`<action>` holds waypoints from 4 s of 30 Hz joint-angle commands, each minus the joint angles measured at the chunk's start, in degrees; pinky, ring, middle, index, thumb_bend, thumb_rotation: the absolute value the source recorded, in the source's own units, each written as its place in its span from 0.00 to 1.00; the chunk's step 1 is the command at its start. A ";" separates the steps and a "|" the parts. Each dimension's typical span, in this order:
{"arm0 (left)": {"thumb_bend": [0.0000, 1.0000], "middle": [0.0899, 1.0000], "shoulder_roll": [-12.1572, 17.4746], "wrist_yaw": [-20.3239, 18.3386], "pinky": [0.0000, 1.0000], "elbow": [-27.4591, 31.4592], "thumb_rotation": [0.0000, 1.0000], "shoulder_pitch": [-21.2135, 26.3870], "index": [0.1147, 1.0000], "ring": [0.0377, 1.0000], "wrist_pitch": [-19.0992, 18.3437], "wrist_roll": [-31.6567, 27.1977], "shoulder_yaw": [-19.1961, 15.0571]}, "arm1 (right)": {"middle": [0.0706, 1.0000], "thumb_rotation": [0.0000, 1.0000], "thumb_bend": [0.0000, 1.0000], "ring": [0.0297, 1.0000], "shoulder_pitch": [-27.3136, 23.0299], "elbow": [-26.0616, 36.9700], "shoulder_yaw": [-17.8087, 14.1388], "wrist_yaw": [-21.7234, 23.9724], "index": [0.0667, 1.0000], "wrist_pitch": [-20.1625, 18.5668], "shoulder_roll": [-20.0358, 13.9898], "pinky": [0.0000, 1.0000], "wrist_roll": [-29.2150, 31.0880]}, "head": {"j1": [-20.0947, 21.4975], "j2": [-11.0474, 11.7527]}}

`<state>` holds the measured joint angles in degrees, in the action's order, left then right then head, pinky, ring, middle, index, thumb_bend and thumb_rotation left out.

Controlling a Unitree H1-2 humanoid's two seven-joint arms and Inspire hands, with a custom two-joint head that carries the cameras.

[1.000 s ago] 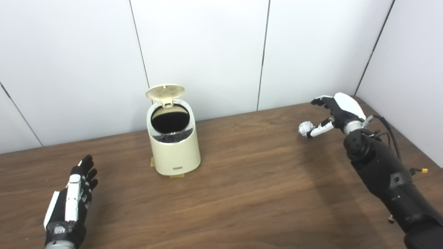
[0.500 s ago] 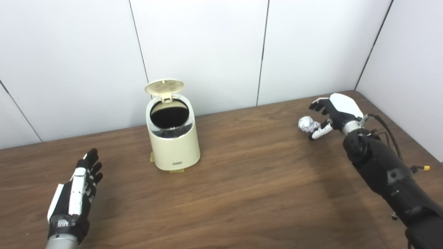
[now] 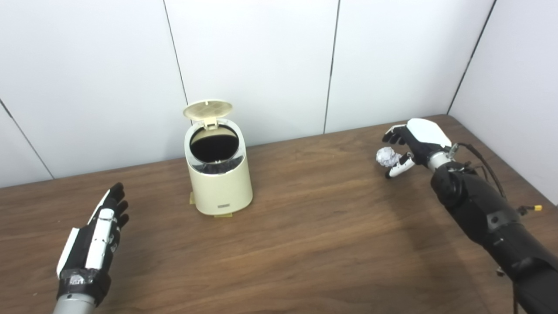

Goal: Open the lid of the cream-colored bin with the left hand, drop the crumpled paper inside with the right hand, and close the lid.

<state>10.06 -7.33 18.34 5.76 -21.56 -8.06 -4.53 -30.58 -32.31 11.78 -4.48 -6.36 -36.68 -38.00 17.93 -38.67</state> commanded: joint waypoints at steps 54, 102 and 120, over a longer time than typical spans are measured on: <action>0.52 0.99 1.18 -0.74 0.98 3.07 0.97 0.66 0.97 0.98 1.72 -0.85 0.51 | 0.49 0.00 0.52 0.39 -3.70 -2.28 4.72 3.92 0.45 3.67 -4.12 0.49 -3.21 | -1.54 -1.56; 0.54 0.98 -3.73 1.11 0.98 -2.53 0.91 -0.28 0.95 0.98 6.58 4.01 3.89 | 0.46 0.00 0.49 0.36 -13.36 40.50 0.35 22.14 0.52 -4.58 15.15 0.38 3.53 | -14.15 0.87; 0.54 0.98 -5.53 1.92 1.00 -2.02 0.98 -0.57 0.96 0.99 6.42 5.86 4.99 | 0.45 0.00 0.49 0.36 -15.98 35.41 1.81 13.21 0.53 3.11 24.49 0.29 1.56 | -15.97 1.33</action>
<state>4.68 -5.85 15.07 3.90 -16.90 -2.23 0.57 -43.07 2.69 14.27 10.74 -4.36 -12.37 -36.03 1.93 -37.27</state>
